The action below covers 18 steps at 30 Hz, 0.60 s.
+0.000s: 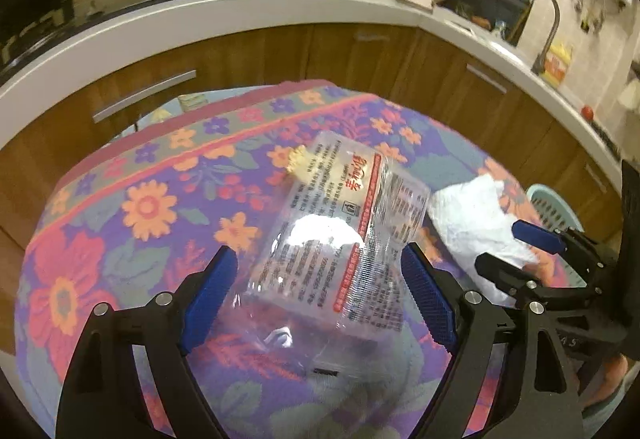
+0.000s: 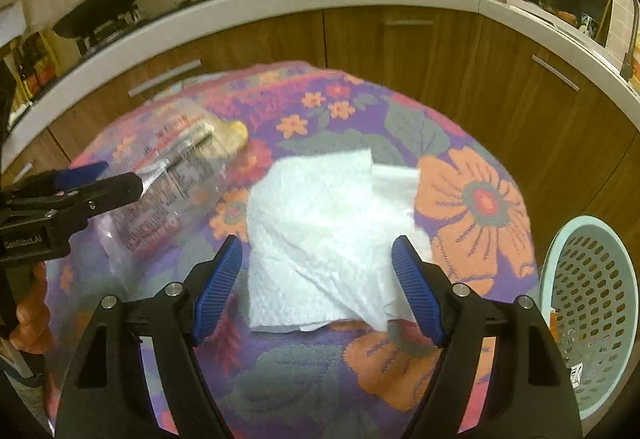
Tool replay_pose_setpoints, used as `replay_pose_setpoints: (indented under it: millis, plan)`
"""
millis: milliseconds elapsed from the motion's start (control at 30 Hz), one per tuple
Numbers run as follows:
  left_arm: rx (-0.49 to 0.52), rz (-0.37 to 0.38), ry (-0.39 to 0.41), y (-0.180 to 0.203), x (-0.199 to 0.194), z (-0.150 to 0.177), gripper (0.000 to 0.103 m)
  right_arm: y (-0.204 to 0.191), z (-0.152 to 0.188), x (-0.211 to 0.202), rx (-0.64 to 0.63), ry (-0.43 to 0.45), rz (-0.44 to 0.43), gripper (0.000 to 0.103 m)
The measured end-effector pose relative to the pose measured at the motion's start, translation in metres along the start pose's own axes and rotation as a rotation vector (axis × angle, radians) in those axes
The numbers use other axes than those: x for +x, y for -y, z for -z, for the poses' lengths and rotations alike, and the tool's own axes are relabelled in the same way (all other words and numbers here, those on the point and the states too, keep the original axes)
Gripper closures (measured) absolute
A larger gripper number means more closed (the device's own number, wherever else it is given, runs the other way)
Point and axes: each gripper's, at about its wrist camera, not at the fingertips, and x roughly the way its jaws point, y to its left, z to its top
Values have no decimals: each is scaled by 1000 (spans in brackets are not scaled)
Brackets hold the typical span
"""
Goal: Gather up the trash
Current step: 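Grasp the clear plastic bag with the left tool while the right grasps the white tissue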
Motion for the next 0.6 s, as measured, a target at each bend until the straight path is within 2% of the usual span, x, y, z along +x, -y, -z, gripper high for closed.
replay_pose_setpoints:
  millis: [67,133,167,333,400,500,567,600]
  plan:
    - [8,-8,-3,3,3,1,21,-3,-1,1,-13,2,12,39]
    - [10,2,-3,4,5,3,22,-3,0,3,-16,-8,20,57]
    - [10,2,-2,5,5,4,23,-3,1,5,-15,-13,30,62]
    - [1,11,-32,3,10,5,41,-2,1,5,-13,-5,33,84]
    - [-13,36,-40,1,12,5,45,-3,2,4,-19,0,33,90]
    - [-21,74,-50,1,11,7,66,-3,2,2,-22,8,27,96]
    - [-11,82,-44,3,7,7,72,-3,3,1,-21,11,22,97]
    - [-7,86,-42,4,6,8,79,-2,3,0,-20,15,18,98]
